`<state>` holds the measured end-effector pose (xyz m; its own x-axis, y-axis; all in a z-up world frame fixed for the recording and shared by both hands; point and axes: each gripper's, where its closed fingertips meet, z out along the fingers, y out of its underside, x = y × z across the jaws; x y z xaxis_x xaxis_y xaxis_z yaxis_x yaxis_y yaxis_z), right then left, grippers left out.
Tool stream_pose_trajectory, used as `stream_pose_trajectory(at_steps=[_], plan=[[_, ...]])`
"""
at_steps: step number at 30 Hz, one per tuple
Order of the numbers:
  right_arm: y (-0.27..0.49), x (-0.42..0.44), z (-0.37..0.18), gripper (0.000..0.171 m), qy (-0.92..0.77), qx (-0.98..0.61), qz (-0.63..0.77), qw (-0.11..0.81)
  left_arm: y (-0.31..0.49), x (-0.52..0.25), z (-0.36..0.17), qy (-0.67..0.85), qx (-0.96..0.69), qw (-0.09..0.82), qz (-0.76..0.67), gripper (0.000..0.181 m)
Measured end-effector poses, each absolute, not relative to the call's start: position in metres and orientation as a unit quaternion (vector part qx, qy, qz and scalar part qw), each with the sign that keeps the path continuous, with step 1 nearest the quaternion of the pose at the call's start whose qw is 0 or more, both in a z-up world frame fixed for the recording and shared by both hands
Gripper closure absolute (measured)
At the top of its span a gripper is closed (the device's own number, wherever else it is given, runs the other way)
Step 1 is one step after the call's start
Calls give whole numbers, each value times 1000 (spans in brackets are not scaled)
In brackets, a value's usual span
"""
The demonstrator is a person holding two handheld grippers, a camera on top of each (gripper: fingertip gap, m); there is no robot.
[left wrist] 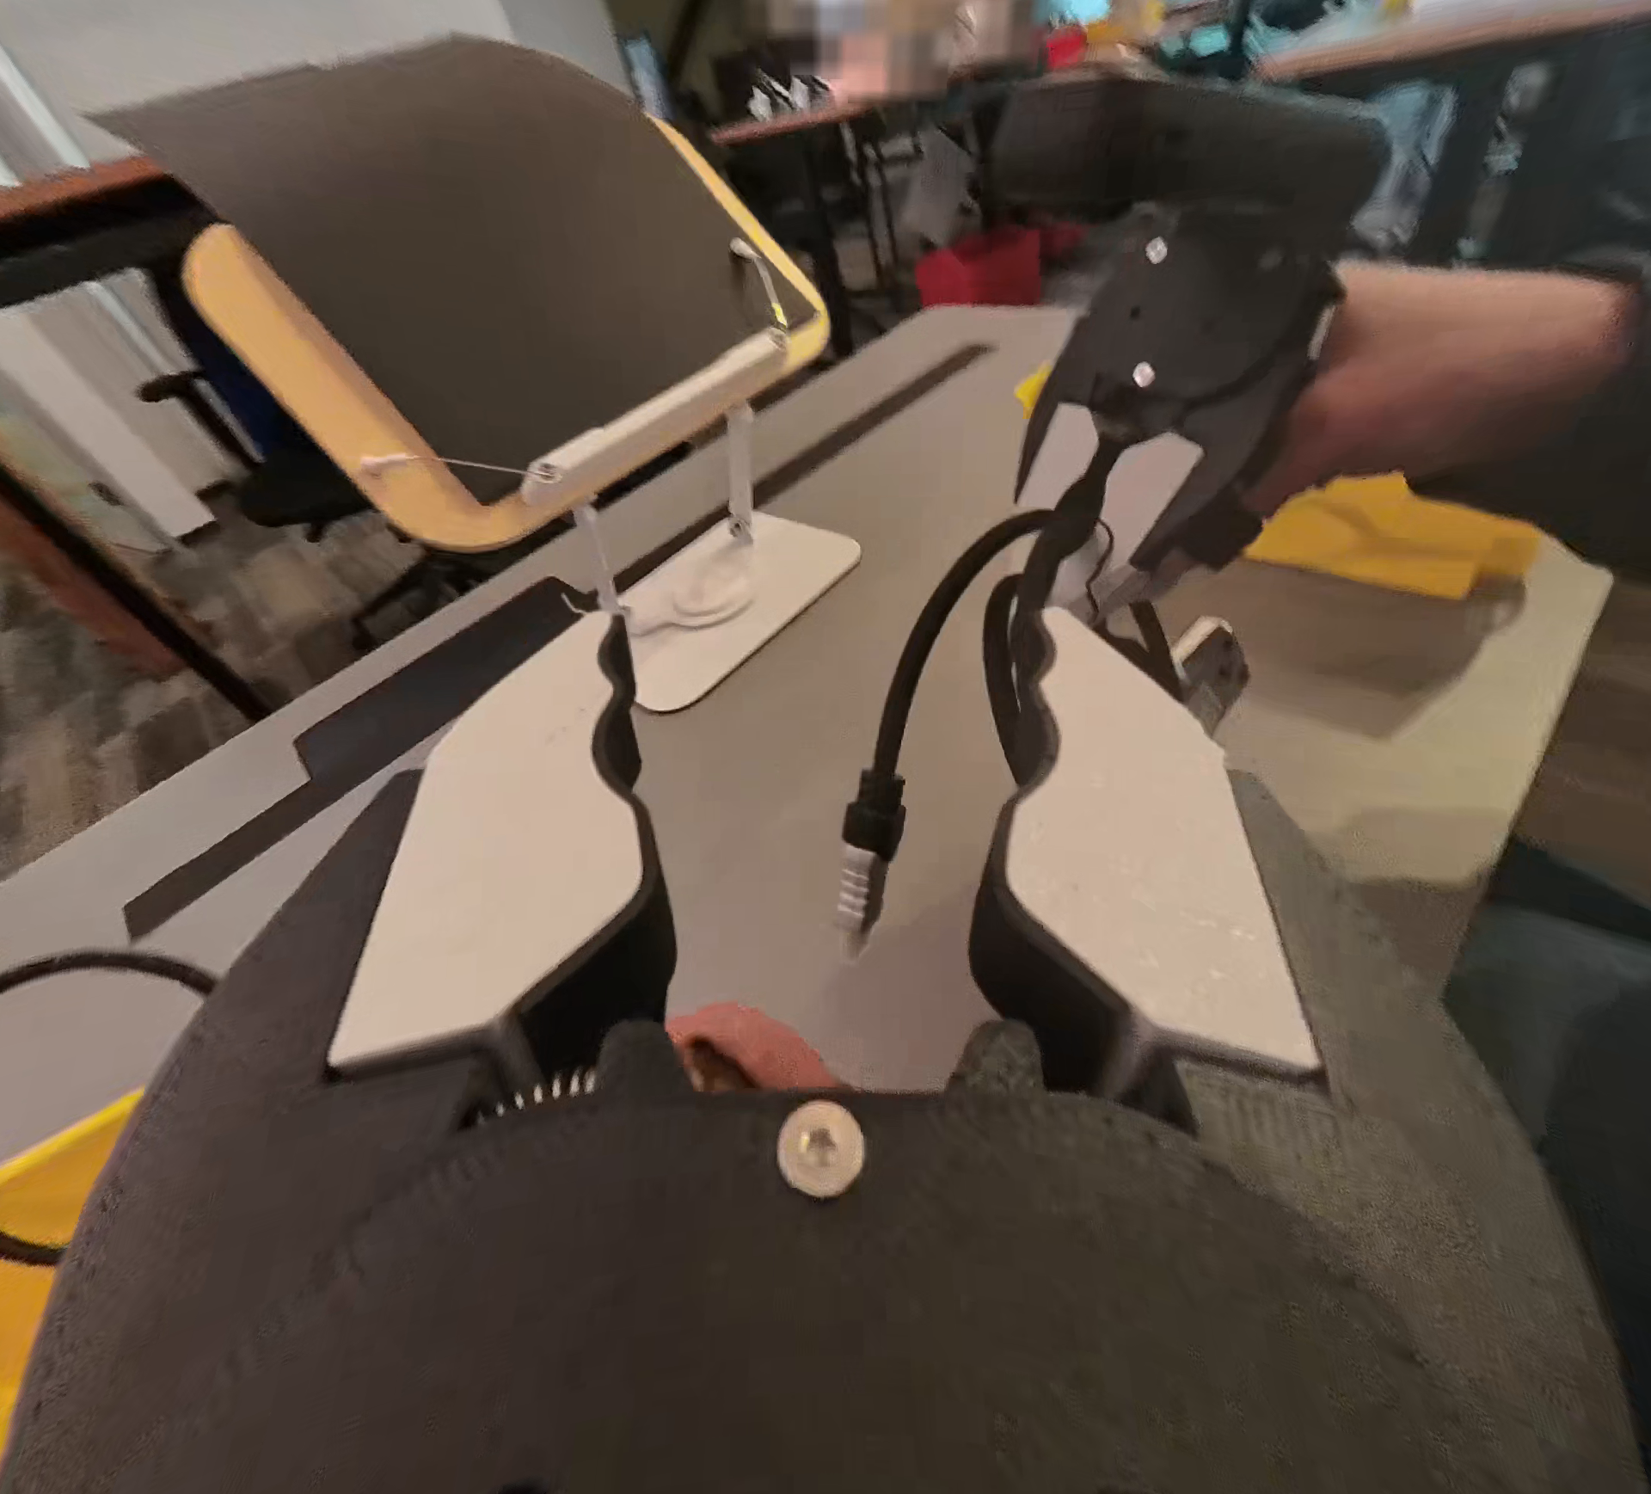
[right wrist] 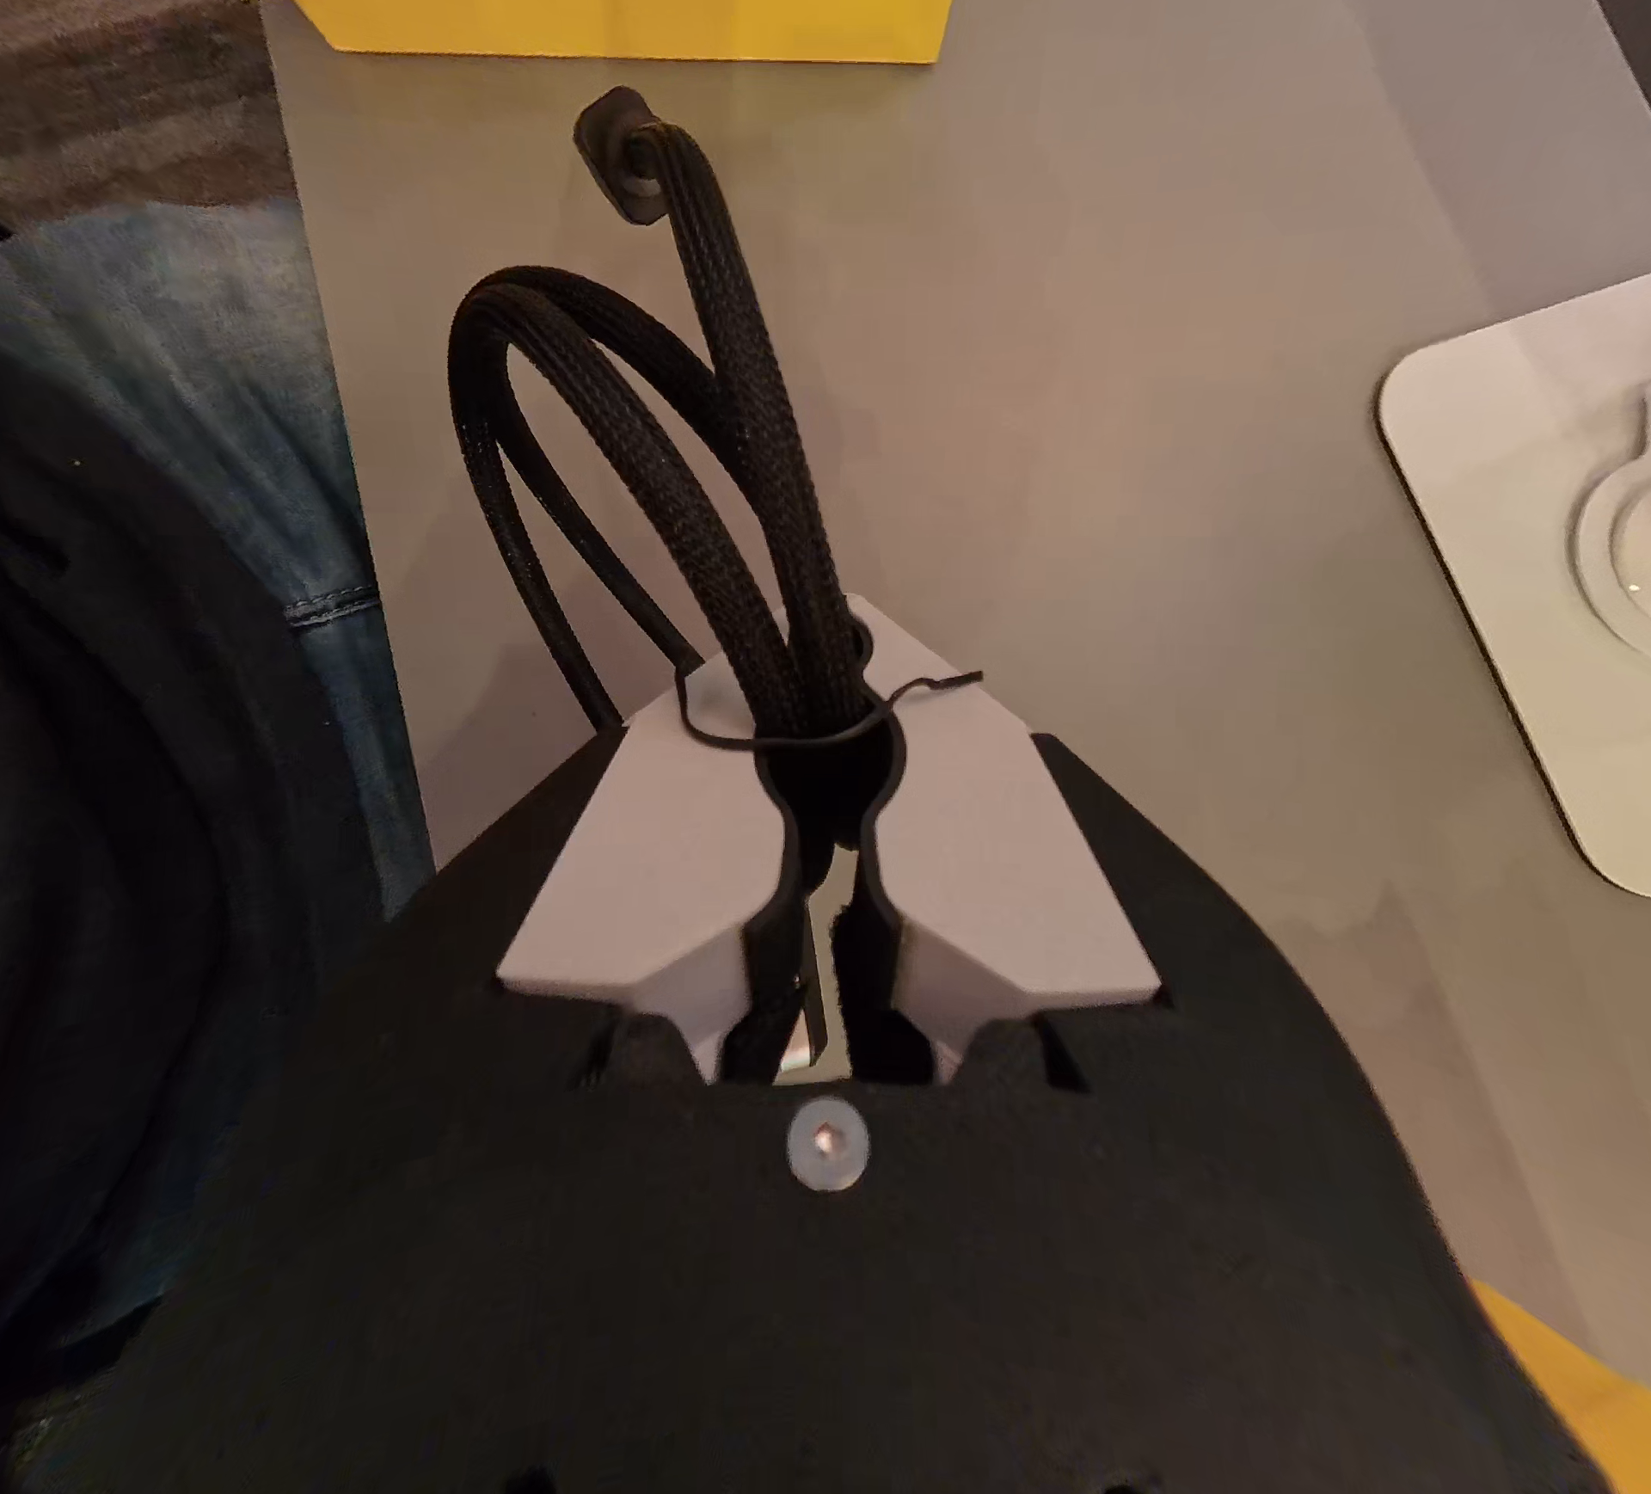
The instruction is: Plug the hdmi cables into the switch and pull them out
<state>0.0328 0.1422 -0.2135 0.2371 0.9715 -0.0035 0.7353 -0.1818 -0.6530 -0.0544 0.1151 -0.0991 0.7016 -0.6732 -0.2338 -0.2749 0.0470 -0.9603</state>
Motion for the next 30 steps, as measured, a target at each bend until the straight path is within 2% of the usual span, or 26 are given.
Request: stream_pose_trajectory(at_steps=[6,9,15,21,26,30], plan=[[137,27,-220,171,-593,-734,211,255,120,1,-123,522,-634,552,-145,91],[133,24,-223,171,-602,-729,210,248,122,23,-142,608,-605,501,-115,94],[129,23,-226,171,-612,-723,212,241,114,45,-165,709,-551,426,-113,113],[124,20,-220,171,-617,-713,226,246,114,48,-179,749,-535,379,-96,121],[125,22,-221,171,-617,-714,223,245,118,53,-180,751,-532,381,-85,135],[126,23,-222,171,-618,-715,215,246,122,53,-182,748,-534,386,-80,137]])
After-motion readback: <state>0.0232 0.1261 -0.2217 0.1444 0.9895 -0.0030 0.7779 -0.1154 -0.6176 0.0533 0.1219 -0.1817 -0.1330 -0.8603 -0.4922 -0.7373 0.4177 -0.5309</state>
